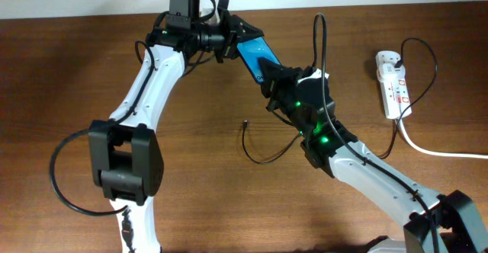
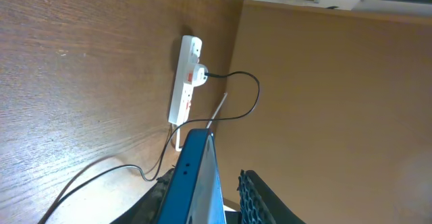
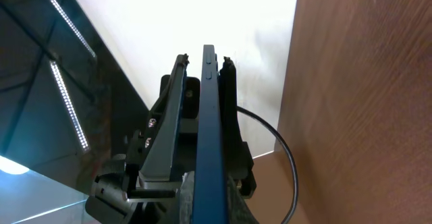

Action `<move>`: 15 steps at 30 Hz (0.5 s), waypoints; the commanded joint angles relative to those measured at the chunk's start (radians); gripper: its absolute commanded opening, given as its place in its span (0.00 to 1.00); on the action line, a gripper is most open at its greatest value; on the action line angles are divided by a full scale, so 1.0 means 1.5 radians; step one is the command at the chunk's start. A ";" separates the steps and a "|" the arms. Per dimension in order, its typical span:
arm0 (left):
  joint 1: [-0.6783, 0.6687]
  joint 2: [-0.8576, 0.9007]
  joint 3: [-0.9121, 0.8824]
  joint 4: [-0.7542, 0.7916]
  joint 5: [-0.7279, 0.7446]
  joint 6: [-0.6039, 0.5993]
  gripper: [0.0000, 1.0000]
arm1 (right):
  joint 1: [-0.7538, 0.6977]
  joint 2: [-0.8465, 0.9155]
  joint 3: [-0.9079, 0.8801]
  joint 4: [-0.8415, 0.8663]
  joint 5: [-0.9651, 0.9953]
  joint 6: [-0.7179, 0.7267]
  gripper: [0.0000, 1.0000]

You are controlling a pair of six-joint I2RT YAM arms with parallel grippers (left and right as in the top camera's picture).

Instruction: Plug charger to phone and switch on socket

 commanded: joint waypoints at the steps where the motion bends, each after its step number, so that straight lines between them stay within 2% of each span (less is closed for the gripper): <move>1: -0.014 -0.003 0.009 0.005 0.034 0.001 0.30 | 0.006 -0.003 0.012 -0.005 0.026 -0.004 0.04; 3: -0.014 -0.003 0.009 0.005 0.040 0.001 0.29 | 0.006 -0.003 0.012 -0.005 0.026 -0.004 0.04; 15: -0.014 -0.003 0.009 0.005 0.057 0.001 0.02 | 0.006 -0.003 0.012 -0.005 0.026 -0.004 0.04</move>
